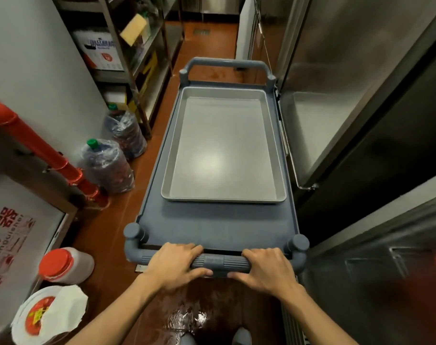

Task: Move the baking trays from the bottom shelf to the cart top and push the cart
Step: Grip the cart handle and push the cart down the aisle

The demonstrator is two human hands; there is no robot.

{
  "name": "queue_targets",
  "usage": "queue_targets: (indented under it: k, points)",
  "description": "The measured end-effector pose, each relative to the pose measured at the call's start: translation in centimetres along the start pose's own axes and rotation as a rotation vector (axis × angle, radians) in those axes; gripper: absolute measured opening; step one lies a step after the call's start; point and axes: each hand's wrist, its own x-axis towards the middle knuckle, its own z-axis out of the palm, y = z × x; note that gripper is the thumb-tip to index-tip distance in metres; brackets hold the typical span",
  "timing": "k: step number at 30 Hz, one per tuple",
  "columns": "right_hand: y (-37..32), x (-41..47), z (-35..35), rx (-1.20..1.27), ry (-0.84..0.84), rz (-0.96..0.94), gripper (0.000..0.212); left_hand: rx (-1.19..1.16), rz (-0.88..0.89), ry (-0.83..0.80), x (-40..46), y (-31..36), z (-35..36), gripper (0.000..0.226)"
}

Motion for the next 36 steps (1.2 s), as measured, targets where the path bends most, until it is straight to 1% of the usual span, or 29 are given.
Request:
queue_targets:
  k: [6,14,21,27,33,36]
  points:
    - [1.0,4.0,-0.8,-0.005,0.004,0.033,0.070,-0.013,-0.018,0.010,2.8,-2.1,-1.4,0.061]
    - [3.3,12.4,-2.1,-0.025,0.046,0.082,0.073,0.022,0.009,0.072,9.5,-7.5,-3.5,0.062]
    - [6.6,22.1,-4.0,-0.054,0.102,0.078,0.067,0.029,-0.008,0.109,17.7,-14.1,-5.9,0.064]
    - [10.3,31.0,-5.4,-0.074,0.143,0.038,0.075,0.035,-0.046,0.211,25.9,-19.6,-7.9,0.075]
    - [14.3,39.7,-7.2,-0.031,0.143,0.023,0.080,-0.003,-0.062,0.280,33.8,-24.6,-10.2,0.065]
    - [16.0,44.7,-7.9,0.001,0.152,0.040,0.079,0.025,-0.077,0.285,37.9,-27.9,-11.3,0.074]
